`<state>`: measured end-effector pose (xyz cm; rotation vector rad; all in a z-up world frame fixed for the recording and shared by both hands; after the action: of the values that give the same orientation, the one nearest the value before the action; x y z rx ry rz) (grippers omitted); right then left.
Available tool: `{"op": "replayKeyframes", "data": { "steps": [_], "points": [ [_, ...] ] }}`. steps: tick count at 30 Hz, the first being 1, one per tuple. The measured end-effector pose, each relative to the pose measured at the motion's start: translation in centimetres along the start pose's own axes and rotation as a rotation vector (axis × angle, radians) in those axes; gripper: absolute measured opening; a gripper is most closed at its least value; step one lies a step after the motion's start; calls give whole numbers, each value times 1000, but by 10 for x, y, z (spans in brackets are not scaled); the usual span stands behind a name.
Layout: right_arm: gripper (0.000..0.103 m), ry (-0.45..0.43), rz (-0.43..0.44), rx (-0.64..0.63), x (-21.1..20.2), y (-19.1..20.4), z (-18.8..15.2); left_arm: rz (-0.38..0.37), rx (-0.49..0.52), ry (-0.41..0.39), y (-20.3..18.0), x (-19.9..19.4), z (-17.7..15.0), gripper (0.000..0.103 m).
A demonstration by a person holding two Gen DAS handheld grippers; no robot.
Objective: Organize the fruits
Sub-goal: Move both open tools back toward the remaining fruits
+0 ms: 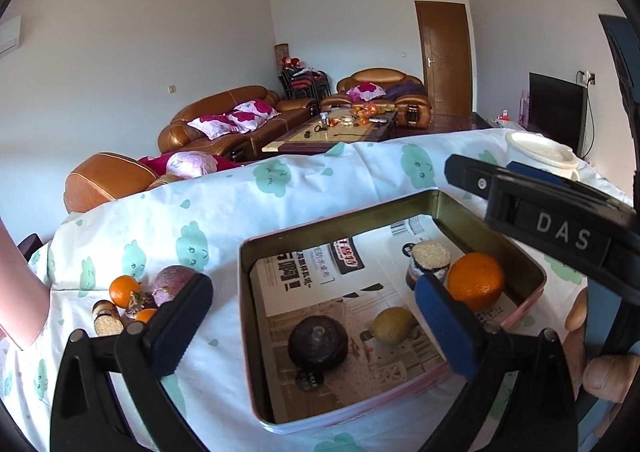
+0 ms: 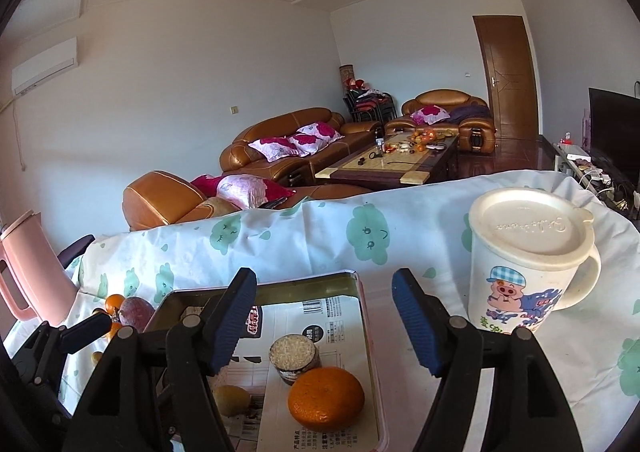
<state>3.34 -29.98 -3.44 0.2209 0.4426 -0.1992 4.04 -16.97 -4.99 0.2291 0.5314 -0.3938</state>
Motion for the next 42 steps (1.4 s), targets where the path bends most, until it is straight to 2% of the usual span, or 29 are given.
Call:
{"op": "replayKeyframes", "data": {
  "steps": [7, 13, 24, 31, 38, 42],
  "points": [
    [72, -14, -40, -36, -1, 3, -4, 43, -33, -12, 30, -8, -4, 103],
    [72, -22, -66, -75, -10, 16, -11, 85, -92, 16, 77, -11, -18, 103],
    [72, -3, -36, -68, -23, 54, -29, 150, -176, 52, 150, -11, -39, 103],
    [72, 47, 25, -76, -23, 101, -46, 205, -198, 61, 196, -15, -49, 103],
    [72, 120, 101, -139, -17, 168, -68, 288, -281, 100, 268, -17, -65, 103],
    [72, 165, 154, -177, -11, 207, -80, 322, -325, 120, 296, -18, -73, 103]
  ]
}}
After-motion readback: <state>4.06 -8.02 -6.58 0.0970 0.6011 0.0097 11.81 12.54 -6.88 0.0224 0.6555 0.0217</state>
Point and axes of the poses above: each gripper's, at about its wrist camera, not at the fingertips, and x roughly the way its jaws point, y to its left, z to its top, the point moved 9 cm from there along x, roughly the way its jaws point, and after that the axes turned 2 degrees about -z, right-handed, at the moved point
